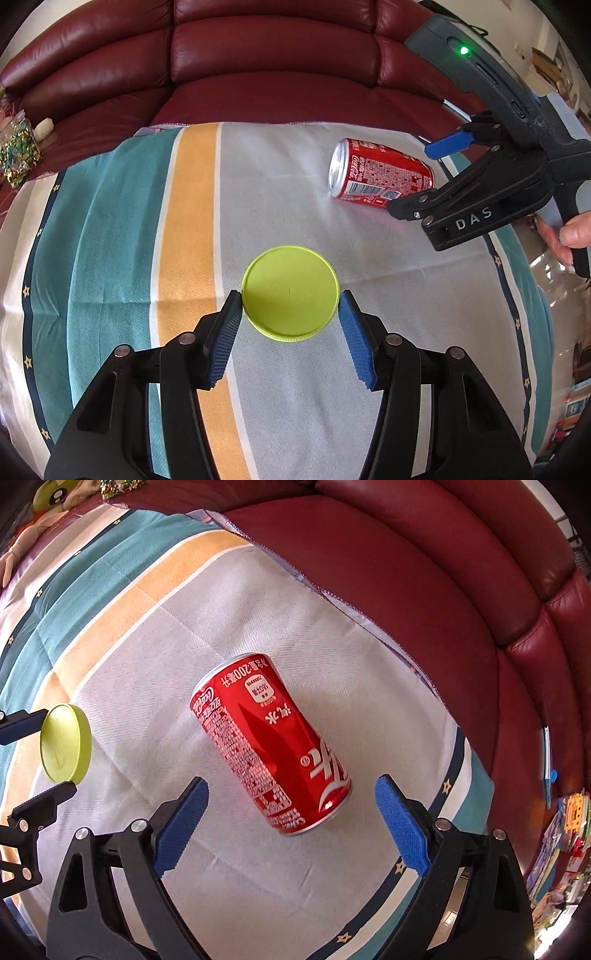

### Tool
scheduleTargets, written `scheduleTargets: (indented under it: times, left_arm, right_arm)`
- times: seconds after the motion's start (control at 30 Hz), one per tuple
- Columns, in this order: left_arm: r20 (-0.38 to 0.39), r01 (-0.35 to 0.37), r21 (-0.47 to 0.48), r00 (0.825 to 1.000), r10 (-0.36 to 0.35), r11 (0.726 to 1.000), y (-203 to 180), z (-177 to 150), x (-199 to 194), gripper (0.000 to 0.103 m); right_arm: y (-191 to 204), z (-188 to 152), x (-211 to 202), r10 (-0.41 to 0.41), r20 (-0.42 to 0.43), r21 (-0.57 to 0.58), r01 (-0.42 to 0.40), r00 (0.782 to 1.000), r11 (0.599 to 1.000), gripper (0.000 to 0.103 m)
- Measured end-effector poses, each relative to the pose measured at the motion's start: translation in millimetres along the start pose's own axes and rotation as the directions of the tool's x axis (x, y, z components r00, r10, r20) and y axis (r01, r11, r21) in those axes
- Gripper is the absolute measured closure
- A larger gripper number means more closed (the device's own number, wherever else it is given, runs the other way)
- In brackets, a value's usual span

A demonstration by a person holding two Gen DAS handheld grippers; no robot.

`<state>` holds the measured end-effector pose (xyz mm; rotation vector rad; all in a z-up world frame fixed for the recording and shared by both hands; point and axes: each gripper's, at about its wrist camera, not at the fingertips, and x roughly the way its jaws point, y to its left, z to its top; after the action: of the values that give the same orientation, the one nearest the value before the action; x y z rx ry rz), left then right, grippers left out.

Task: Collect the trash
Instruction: 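Grasp the yellow lid with the left tool while the right tool grasps the red Coke can, then carry the lid and can over the teal bin and open both tools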

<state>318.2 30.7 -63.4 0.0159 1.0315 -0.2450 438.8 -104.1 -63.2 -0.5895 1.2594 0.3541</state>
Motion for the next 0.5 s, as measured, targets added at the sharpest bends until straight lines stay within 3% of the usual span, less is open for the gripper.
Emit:
scheduleTargets:
  times: [0.1, 0.13, 0.17, 0.3, 0.5]
  left_arm:
    - [0.001, -0.013, 0.000, 1.000, 0.013, 1.000, 1.0, 3.4, 4.1, 0.048]
    - [0.002, -0.017, -0.001, 1.000, 0.017, 1.000, 1.7, 3.8, 4.9, 0.048]
    - [0.001, -0.019, -0.005, 1.000, 0.019, 1.000, 2.6, 3.7, 5.8, 0.048]
    - [-0.011, -0.018, -0.020, 1.000, 0.017, 1.000, 6.0, 0.3, 9.4, 0.048]
    - [-0.005, -0.008, -0.005, 1.000, 0.008, 1.000, -5.9, -7.9, -0.1, 0.048]
  right_arm:
    - [0.9, 4.8, 10.9, 0.004, -0.007, -0.010, -0.004, 1.000, 1.000, 0.016]
    - [1.6, 5.6, 14.0, 0.008, -0.008, -0.009, -0.008, 1.000, 1.000, 0.021]
    - [2.5, 5.5, 16.3, 0.004, -0.007, -0.007, -0.004, 1.000, 1.000, 0.033]
    - [5.2, -3.0, 13.8, 0.001, 0.020, 0.024, -0.001, 1.000, 1.000, 0.046]
    - [-7.3, -39.3, -10.8, 0.019, 0.057, 0.148, -0.028, 0.998, 0.989, 0.047]
